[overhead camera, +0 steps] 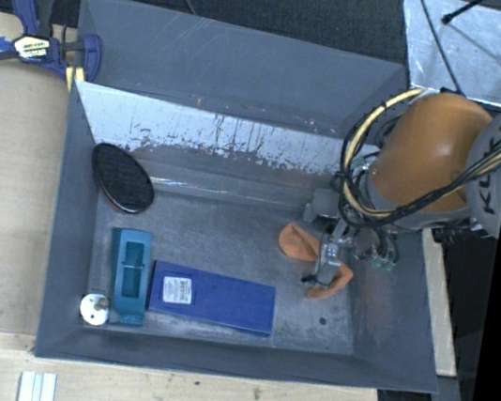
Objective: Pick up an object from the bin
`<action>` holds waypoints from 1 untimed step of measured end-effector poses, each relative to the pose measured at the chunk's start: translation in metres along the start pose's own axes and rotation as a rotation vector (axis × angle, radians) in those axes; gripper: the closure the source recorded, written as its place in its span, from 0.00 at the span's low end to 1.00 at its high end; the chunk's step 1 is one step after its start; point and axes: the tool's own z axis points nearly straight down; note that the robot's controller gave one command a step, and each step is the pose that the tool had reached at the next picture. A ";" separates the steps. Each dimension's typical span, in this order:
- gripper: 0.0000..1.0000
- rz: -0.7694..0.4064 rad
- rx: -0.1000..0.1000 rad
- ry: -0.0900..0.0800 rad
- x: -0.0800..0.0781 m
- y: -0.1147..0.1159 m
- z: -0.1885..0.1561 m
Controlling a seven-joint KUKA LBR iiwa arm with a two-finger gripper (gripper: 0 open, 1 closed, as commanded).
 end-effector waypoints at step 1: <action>0.00 0.087 0.001 -0.002 -0.030 0.002 0.035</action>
Offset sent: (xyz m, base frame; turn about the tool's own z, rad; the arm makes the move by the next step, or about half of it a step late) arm -0.0222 -0.0419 -0.0534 0.2296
